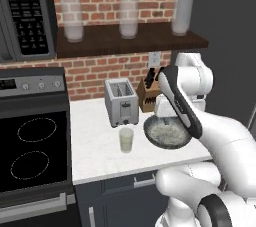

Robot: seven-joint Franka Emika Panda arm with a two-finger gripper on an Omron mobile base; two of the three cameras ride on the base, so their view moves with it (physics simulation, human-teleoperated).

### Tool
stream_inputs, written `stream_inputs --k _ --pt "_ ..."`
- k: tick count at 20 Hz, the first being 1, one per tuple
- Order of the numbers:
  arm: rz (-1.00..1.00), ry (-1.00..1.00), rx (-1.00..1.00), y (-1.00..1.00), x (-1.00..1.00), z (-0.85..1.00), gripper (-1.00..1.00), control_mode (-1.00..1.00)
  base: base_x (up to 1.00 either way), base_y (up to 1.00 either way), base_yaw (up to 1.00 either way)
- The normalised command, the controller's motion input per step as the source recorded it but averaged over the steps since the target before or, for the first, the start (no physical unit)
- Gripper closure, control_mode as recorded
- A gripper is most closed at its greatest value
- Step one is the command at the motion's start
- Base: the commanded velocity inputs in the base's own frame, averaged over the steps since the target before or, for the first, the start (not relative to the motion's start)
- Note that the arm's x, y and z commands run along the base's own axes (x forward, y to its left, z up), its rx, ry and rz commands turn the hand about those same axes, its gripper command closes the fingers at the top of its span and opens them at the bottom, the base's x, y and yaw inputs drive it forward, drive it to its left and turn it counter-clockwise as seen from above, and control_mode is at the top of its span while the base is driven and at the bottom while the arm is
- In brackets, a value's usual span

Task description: Grab a lemon wedge from the fridge and one ice cube from the ice bowl, and put them in the glass of lemonade.

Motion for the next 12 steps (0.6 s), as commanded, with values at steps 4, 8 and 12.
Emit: stream_inputs --k 4,8,12 --pt "-0.07 0.43 0.00 -0.01 0.65 -0.94 -1.00 -1.00 0.00 0.00 0.00" --pt "-0.01 0.32 0.00 0.00 0.97 -0.71 -1.00 -1.00 0.00 0.00 0.00" --pt "-0.07 -0.04 0.00 -0.01 0.53 -0.70 -1.00 -1.00 0.00 0.00 0.00"
